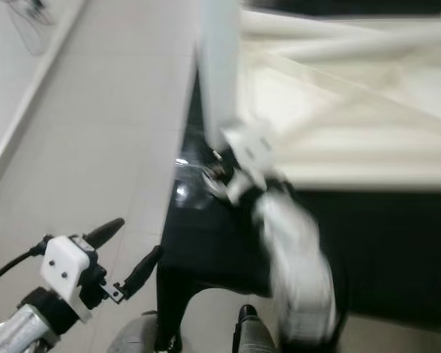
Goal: Building children table
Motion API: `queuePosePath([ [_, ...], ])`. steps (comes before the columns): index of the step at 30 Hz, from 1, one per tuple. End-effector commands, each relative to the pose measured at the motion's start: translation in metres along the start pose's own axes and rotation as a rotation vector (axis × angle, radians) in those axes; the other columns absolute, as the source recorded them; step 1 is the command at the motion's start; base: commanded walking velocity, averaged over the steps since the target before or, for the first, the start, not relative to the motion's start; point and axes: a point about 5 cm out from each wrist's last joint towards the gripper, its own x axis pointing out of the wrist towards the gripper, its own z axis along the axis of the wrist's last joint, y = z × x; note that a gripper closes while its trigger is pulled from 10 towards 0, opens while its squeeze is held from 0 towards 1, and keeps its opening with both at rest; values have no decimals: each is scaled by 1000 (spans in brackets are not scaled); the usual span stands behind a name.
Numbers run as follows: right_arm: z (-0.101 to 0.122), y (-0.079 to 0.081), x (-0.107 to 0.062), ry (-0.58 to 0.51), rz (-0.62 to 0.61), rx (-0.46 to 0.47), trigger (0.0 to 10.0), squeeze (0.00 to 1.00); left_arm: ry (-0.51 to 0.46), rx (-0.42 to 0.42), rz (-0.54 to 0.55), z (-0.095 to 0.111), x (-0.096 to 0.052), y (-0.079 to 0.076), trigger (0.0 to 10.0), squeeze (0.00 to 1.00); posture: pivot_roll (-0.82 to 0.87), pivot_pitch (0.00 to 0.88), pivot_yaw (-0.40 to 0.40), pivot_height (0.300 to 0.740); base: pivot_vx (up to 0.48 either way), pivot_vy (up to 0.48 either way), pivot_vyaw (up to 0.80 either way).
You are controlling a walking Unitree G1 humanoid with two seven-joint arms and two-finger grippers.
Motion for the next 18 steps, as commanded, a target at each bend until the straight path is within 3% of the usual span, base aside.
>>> queuePosePath([
  [1,-70,-6,-14,437,-103,50,10000,0,30,-8,0,-7,-1,0,10000,0,1,427,101,740,0,0,0],
  [4,-68,2,-3,403,-108,71,10000,0,32,1,-1,-10,3,3,10000,0,2,408,105,740,0,0,0],
  [9,-68,2,10,367,-138,100,10000,0,33,18,10,-14,8,8,10000,0,10,370,103,740,0,0,0],
  [18,-63,10,13,333,-147,166,10000,0,30,53,38,-18,15,17,10000,0,30,329,103,740,0,0,0],
])
